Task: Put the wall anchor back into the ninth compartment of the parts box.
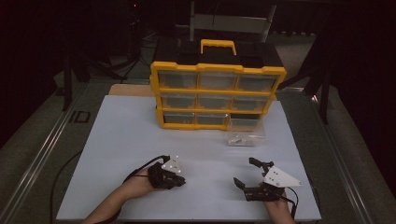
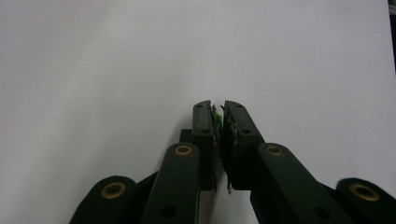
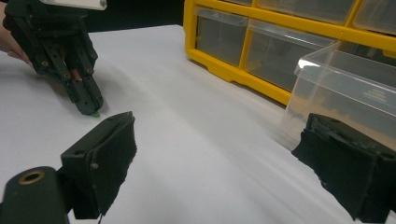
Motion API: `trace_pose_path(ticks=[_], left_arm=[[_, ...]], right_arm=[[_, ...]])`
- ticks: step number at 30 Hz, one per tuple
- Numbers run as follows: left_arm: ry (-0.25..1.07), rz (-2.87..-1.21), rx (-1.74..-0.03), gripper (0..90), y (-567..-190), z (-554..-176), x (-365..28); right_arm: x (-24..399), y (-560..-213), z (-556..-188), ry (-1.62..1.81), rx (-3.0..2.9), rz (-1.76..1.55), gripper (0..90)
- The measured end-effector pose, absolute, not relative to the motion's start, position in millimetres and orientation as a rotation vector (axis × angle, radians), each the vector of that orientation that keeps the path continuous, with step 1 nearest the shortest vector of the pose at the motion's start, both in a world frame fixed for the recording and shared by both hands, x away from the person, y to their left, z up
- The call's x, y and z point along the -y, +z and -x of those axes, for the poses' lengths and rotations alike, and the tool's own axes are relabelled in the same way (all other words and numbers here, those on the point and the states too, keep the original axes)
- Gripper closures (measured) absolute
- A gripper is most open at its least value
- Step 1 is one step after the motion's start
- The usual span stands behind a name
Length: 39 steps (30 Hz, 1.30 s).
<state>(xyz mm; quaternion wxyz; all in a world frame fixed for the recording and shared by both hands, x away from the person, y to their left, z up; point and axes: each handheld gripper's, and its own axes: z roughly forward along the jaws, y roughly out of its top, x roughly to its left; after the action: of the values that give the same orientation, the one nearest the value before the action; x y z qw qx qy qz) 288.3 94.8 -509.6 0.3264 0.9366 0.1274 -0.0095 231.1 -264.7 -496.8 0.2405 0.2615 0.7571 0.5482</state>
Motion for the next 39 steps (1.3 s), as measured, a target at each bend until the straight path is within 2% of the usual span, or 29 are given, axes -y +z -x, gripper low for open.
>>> trace_pose_path(ticks=[13, 39], left_arm=[[-0.084, -2.426, -0.295, 84.8, -491.8, -298.2, -89.5], [-0.009, -2.379, -0.166, 84.7, -409.6, -340.6, -56.6]], right_arm=[[266.3, -495.9, -230.9, 1.506, -2.057, -0.723, 10.2], [265.9, -496.3, -231.0, 1.499, -2.061, -0.717, 10.2]])
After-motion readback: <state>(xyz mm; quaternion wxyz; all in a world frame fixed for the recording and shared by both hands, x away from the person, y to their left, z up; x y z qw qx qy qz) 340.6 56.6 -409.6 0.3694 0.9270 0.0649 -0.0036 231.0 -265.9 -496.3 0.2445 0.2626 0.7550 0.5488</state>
